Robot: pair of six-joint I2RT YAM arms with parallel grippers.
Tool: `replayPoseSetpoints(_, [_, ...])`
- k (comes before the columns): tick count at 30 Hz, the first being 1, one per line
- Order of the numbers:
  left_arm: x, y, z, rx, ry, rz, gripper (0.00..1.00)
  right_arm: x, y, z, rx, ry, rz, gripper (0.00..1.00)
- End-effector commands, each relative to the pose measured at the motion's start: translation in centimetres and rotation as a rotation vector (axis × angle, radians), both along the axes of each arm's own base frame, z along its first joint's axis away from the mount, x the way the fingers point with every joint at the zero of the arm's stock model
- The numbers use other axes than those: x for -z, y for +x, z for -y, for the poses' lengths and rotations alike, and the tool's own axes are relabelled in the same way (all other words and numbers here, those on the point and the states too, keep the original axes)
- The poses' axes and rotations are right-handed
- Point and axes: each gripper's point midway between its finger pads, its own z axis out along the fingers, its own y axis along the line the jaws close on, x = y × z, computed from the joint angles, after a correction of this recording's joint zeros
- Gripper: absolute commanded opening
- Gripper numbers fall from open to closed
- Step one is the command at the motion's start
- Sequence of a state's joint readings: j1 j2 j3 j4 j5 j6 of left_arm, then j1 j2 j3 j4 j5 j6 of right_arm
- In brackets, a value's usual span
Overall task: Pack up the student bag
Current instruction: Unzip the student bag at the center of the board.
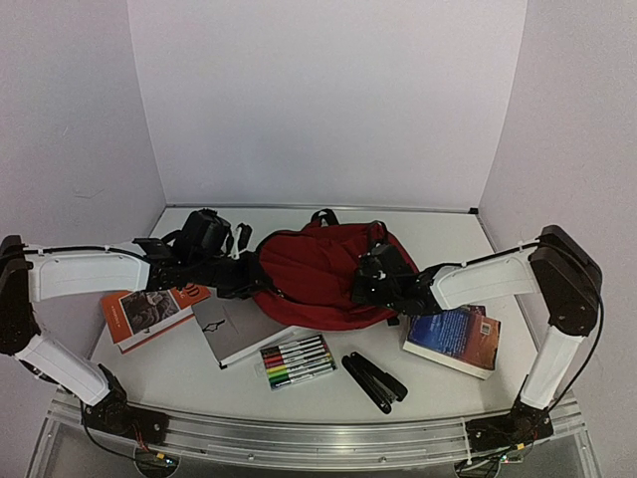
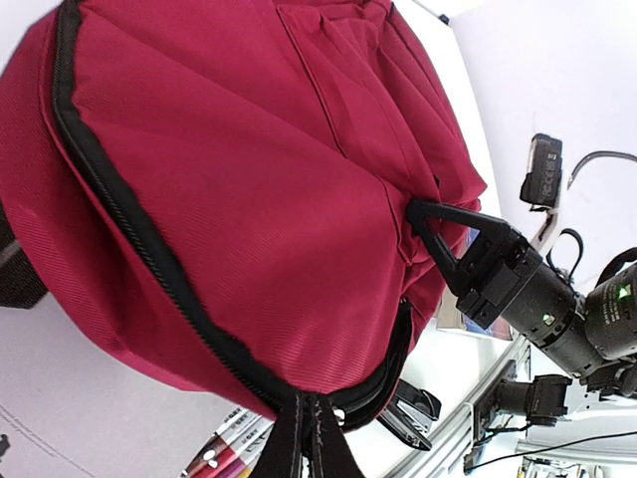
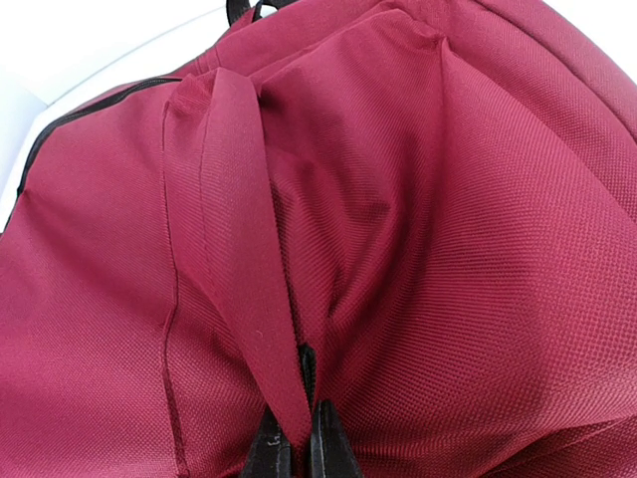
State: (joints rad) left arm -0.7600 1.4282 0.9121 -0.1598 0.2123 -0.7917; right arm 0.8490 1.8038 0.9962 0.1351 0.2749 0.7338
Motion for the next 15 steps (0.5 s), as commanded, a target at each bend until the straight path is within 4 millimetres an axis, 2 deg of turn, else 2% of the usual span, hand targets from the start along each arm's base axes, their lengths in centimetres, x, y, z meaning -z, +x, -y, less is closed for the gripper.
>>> replayPoseSetpoints(1, [-1.4, 0.4, -1.0, -0.009, -0.004, 0.062, 0.0, -1.5, 0.1, 1.5, 0.022, -0.028, 0.02, 0.0])
replayPoseSetpoints(6, [-2.3, -0.6, 1.3, 0.116, -0.099, 0.059, 0.0, -4.0, -0.4, 0.4, -0.057, 0.013, 0.047, 0.02])
replayPoseSetpoints(8, [-2.8, -1.0, 2.0, 0.158, -0.132, 0.065, 0.0, -5.3, -0.7, -0.3, -0.107, 0.02, 0.068, 0.15])
replayPoseSetpoints(10, [-3.2, -1.3, 2.5, 0.189, -0.158, 0.071, 0.0, -6.9, -1.2, -1.0, -0.152, 0.019, 0.105, 0.34])
replayPoseSetpoints(12, [-3.4, -1.5, 2.7, 0.206, -0.171, 0.072, 0.0, -8.3, -1.8, -1.4, -0.171, 0.017, 0.141, 0.5])
replayPoseSetpoints(15, [-3.5, -1.6, 2.9, 0.22, -0.179, 0.069, 0.0, -10.2, -2.7, -2.0, -0.201, 0.026, 0.184, 0.64])
